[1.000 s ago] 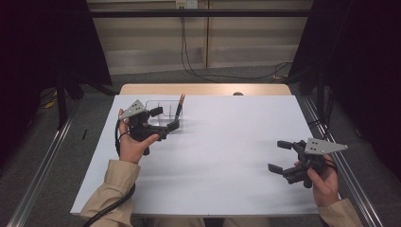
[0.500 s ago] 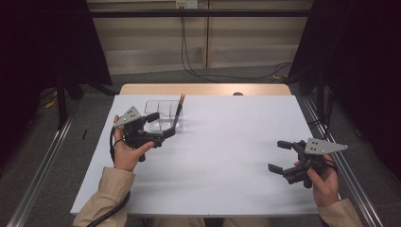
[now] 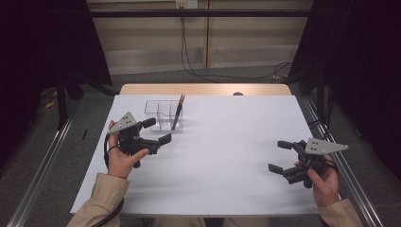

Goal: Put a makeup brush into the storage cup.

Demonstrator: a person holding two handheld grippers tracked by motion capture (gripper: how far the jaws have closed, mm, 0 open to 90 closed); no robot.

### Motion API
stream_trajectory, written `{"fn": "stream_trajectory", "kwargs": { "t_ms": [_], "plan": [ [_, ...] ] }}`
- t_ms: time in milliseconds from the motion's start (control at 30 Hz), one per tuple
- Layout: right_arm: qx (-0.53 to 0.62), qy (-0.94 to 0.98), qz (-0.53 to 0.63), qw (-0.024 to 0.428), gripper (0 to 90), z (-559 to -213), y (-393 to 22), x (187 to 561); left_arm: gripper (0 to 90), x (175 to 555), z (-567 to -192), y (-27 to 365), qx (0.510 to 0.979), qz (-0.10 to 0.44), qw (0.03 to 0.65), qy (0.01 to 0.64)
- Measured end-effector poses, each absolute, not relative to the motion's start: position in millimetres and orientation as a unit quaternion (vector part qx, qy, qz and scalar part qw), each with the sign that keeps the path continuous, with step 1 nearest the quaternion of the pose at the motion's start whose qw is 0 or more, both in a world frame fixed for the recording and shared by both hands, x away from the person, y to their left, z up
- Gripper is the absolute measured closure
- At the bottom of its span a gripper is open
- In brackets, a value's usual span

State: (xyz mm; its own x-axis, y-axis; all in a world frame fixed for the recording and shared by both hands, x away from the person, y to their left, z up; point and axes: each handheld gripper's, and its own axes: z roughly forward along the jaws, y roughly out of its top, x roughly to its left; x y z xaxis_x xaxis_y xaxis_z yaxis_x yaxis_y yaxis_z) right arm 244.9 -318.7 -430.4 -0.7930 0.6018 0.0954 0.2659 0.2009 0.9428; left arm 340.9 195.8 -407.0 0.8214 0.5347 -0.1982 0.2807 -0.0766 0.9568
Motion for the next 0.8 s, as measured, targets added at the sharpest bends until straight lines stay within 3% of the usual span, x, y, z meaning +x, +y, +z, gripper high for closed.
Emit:
{"fn": "stream_trajectory", "kwargs": {
  "t_ms": [800],
  "plan": [
    [0.284, 0.76, 0.565, 0.15, 3.5, -430, -318, 245, 0.0, 323, -415, 222, 0.743, 0.116, 0.598, 0.275]
  ]
}}
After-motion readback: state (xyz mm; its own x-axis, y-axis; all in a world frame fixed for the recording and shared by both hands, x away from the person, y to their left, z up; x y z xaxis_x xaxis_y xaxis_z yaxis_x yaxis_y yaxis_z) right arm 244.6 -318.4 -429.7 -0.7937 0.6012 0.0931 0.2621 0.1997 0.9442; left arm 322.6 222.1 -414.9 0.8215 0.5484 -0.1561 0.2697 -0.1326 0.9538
